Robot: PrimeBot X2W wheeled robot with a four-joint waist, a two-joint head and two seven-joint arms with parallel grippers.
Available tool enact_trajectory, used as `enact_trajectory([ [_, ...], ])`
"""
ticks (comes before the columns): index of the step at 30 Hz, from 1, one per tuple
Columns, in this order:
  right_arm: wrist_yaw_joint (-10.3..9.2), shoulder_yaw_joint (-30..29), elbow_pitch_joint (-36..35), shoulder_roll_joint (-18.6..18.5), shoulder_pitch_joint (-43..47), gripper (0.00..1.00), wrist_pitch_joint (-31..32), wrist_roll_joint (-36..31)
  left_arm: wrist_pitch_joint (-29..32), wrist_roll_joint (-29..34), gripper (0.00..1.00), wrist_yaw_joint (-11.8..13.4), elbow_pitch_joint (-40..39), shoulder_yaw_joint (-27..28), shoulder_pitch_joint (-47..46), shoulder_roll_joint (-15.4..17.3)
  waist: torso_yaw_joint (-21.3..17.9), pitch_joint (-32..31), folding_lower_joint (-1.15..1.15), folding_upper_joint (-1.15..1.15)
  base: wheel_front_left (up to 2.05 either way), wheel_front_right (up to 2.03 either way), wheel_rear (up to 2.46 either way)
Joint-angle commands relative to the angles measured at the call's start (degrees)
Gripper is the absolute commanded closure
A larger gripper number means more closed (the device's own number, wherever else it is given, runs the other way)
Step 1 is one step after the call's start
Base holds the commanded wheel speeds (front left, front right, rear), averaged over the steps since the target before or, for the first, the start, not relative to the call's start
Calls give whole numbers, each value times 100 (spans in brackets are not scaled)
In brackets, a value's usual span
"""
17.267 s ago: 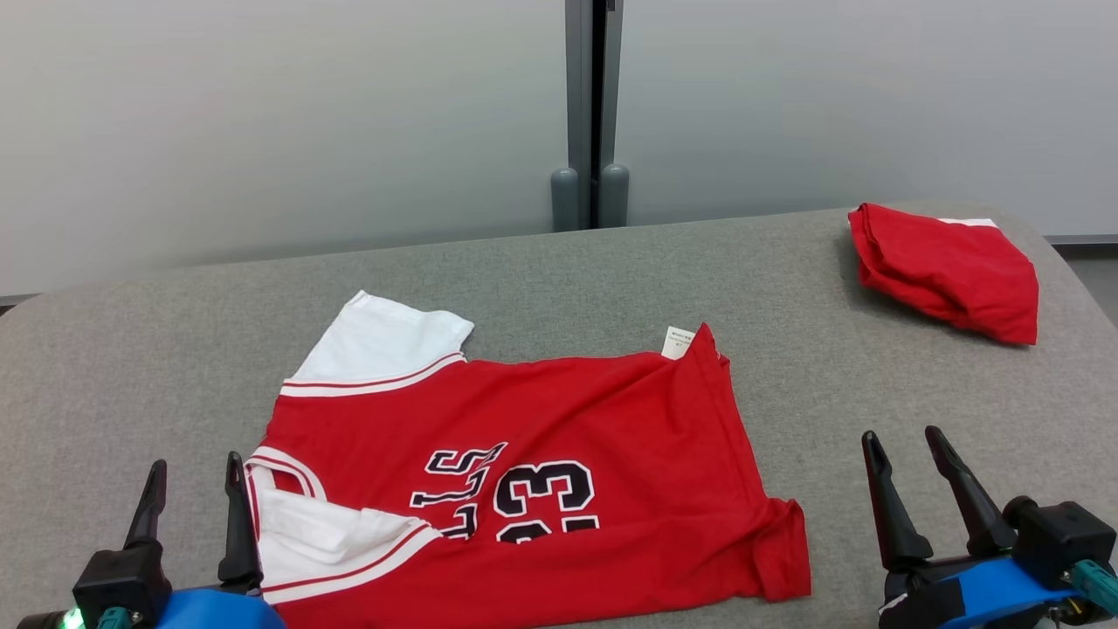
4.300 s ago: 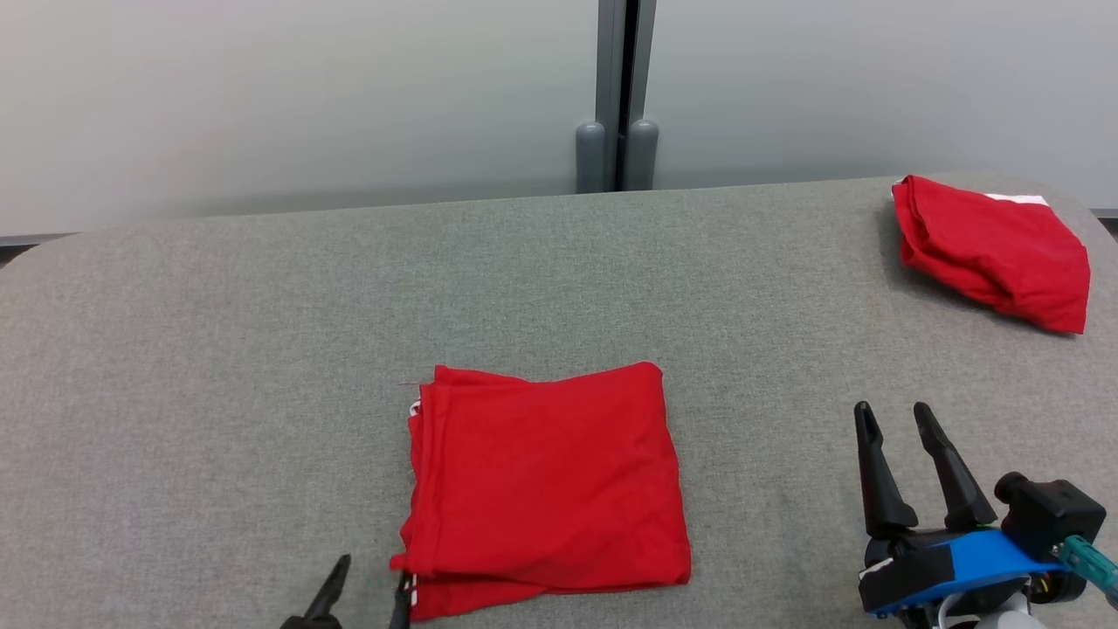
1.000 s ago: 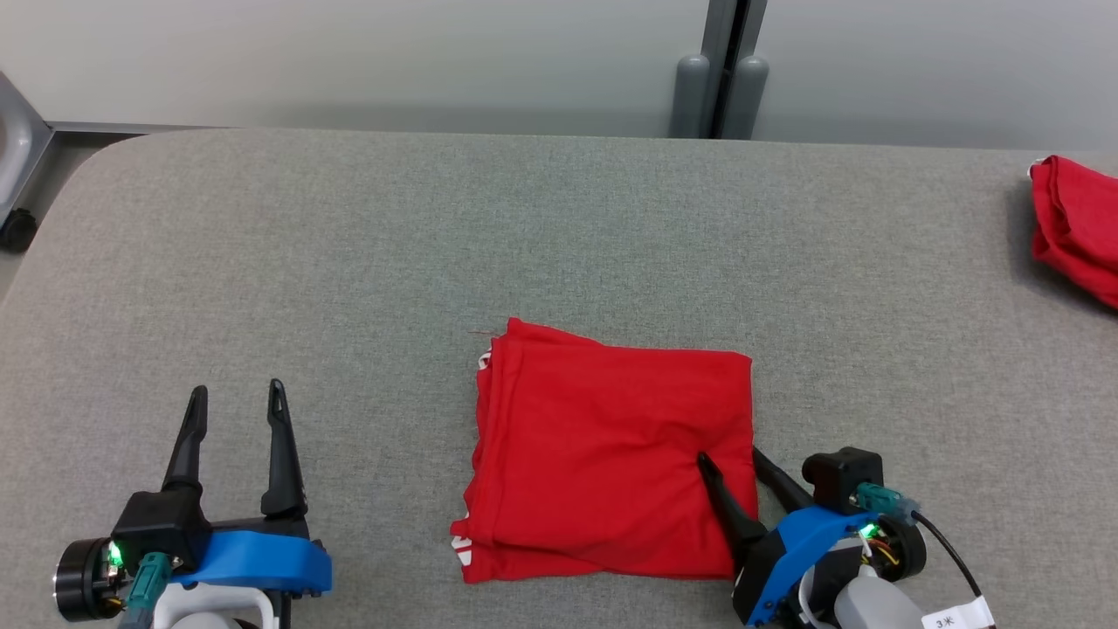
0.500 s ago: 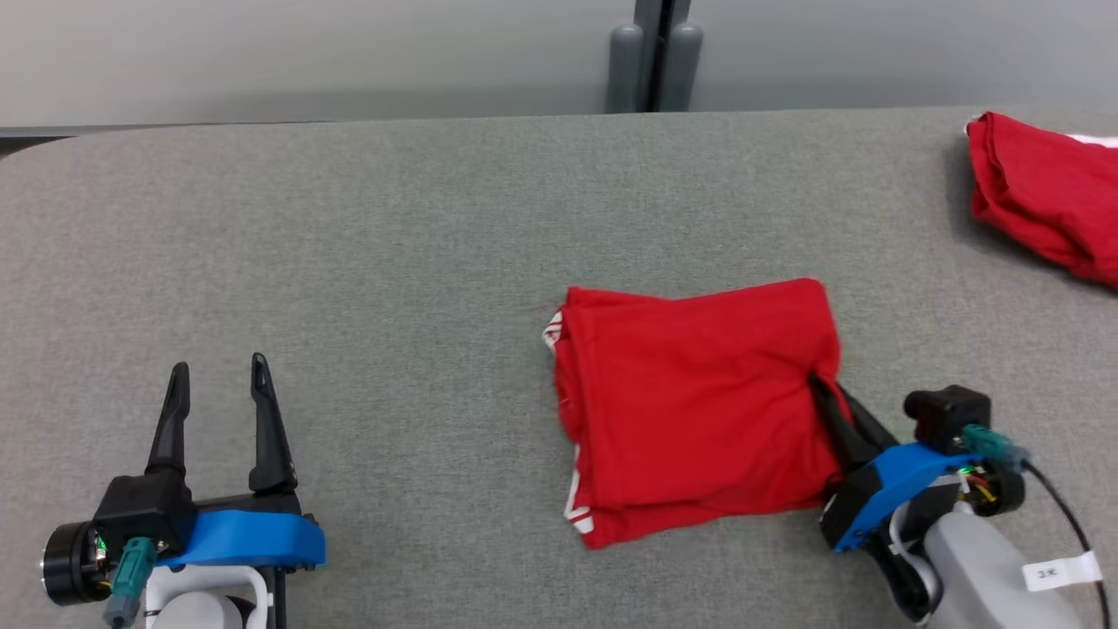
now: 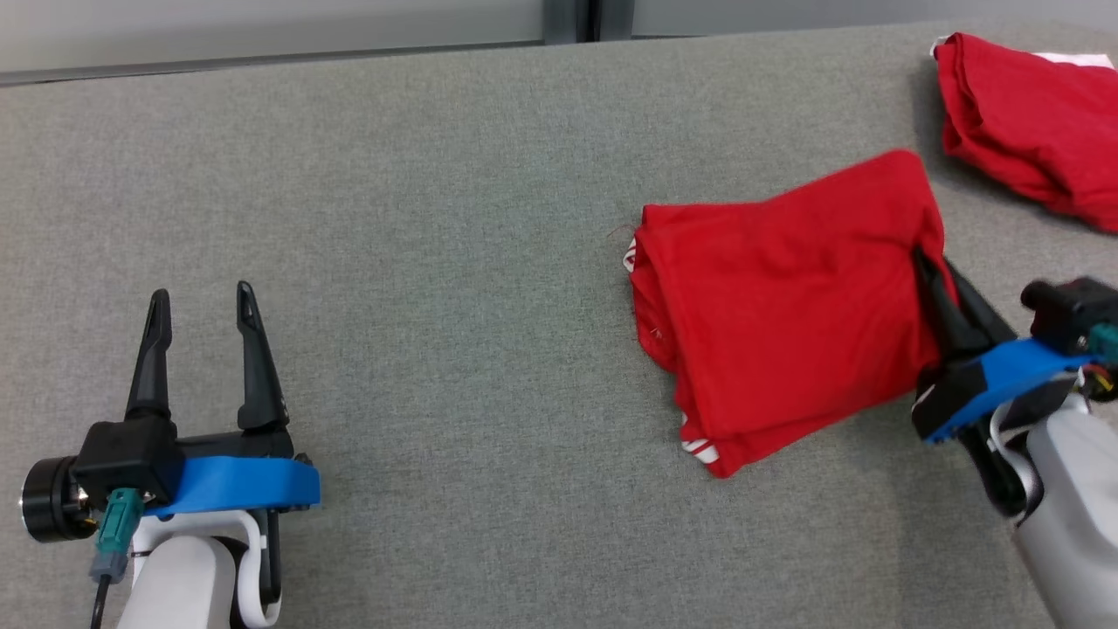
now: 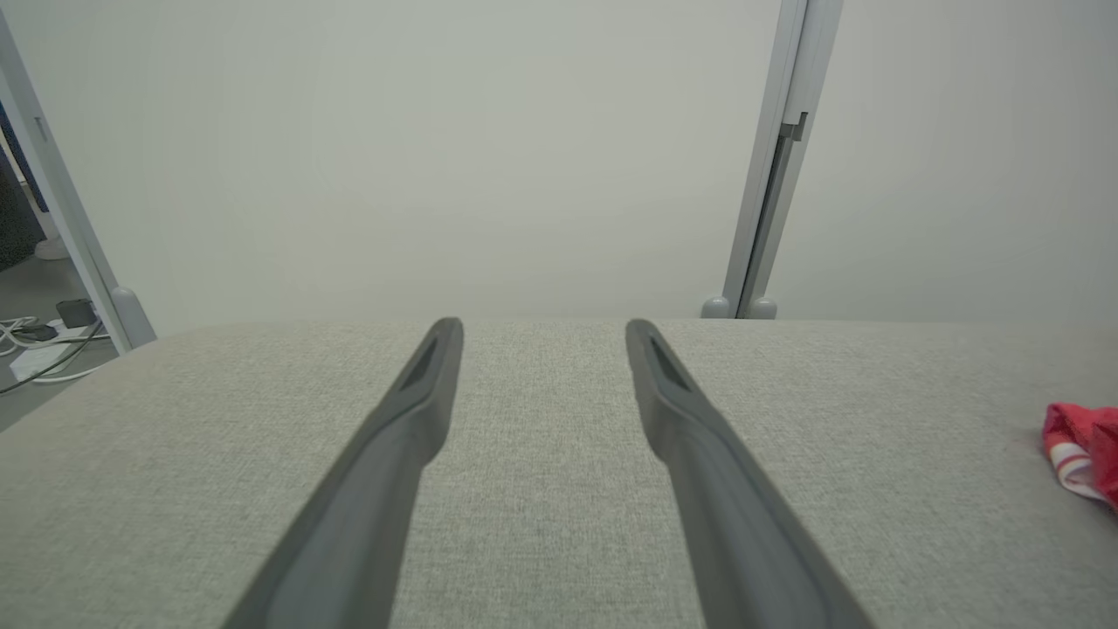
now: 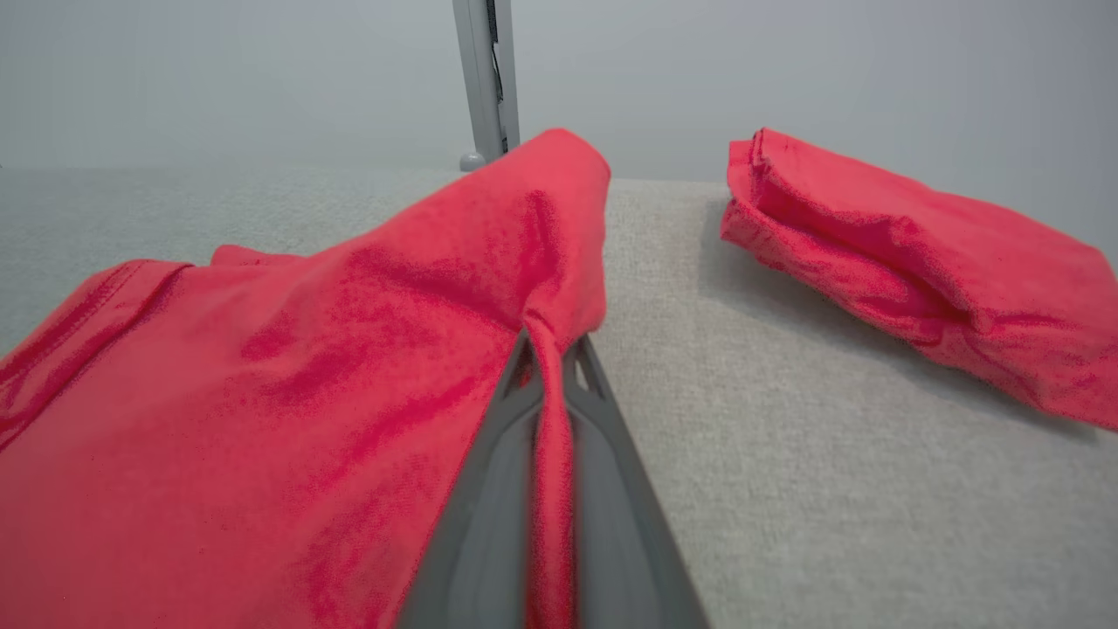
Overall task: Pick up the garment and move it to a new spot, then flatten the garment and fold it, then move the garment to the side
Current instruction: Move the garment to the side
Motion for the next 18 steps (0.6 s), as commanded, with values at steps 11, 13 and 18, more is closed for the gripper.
enact_trajectory([
  [11,2,9,-122,-768,-1739,100,402,105,-23,219,0,-33,-184,-78,-483,-85,119,747,0,0,0,0,0],
  [13,1,-51,-43,-1085,-1963,100,431,147,-23,269,0,-25,-237,-84,-548,-82,107,887,0,0,0,0,0],
  [18,2,-183,359,-1749,-2318,100,430,353,-24,357,0,-11,-333,-109,-743,-36,37,1180,0,0,0,0,0],
])
